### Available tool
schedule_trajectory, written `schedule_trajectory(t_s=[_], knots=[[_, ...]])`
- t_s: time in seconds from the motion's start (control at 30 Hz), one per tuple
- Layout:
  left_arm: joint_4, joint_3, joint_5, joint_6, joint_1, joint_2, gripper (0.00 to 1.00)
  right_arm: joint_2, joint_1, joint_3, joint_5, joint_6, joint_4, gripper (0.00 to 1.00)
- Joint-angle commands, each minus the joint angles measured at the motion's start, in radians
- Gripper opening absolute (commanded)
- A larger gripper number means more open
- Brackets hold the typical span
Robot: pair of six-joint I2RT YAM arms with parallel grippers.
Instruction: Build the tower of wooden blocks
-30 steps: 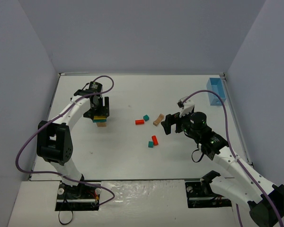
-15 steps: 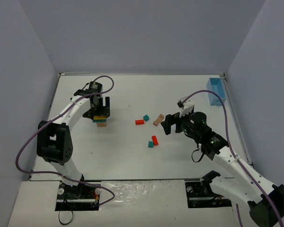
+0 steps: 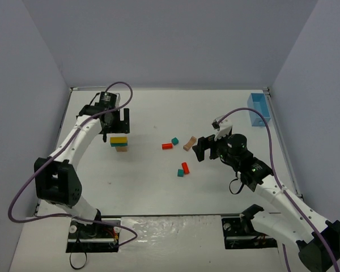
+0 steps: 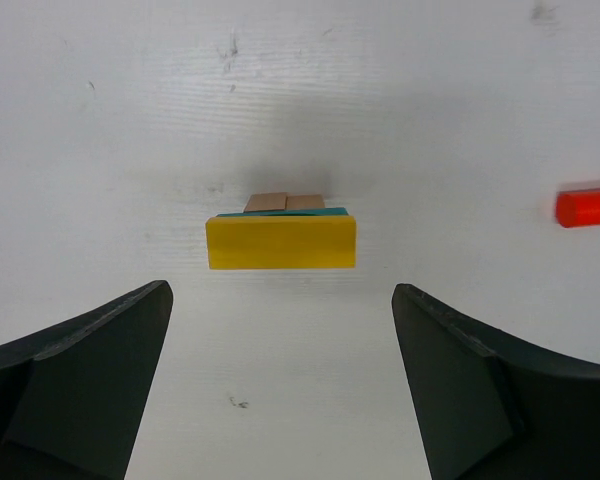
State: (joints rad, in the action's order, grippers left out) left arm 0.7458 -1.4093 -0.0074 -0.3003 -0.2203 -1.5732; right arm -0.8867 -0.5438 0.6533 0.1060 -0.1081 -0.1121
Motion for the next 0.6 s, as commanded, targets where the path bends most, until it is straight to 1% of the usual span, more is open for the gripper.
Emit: schedule_trajectory(t_s=[0.0,0.07,0.13,0.17,0.2,0.23,0.3,0.47,0.53,0.57], knots=[[-0.003,-0.081,0.114,0.081,-0.018,0.160,0.90,0.033,0.004,0.025,-0.008,-0.013,-0.061,1.00],[-0.003,-0.079,0.132,0.113,-0.060,0.196,0.90,0.043,0.004,0.027,-0.020,-0.020,-0.059,1.00],[-0.002,-0.072,0.102,0.144,-0.144,0.216,0.90,0.054,0.004,0.030,-0.033,-0.031,-0.053,1.00],[-0.001,-0.069,0.066,0.150,-0.183,0.217,0.90,0.057,0.004,0.031,-0.037,-0.037,-0.052,1.00],[-0.004,-0.066,0.064,0.156,-0.247,0.217,0.90,0.063,0.004,0.032,-0.042,-0.047,-0.047,1.00],[-0.006,-0.063,0.065,0.157,-0.275,0.212,0.90,0.068,0.004,0.032,-0.051,-0.053,-0.044,1.00],[-0.008,-0.060,0.064,0.147,-0.329,0.181,0.90,0.081,0.004,0.031,-0.067,-0.072,-0.041,1.00],[-0.019,-0.076,0.040,0.133,-0.413,0.090,0.90,0.111,0.005,0.022,-0.103,-0.102,-0.025,1.00],[-0.041,-0.102,0.038,0.138,-0.441,0.037,0.89,0.124,0.004,0.015,-0.140,-0.108,-0.016,1.00],[-0.046,-0.126,0.041,0.143,-0.449,0.001,0.87,0.128,0.004,0.012,-0.144,-0.109,-0.013,1.00]])
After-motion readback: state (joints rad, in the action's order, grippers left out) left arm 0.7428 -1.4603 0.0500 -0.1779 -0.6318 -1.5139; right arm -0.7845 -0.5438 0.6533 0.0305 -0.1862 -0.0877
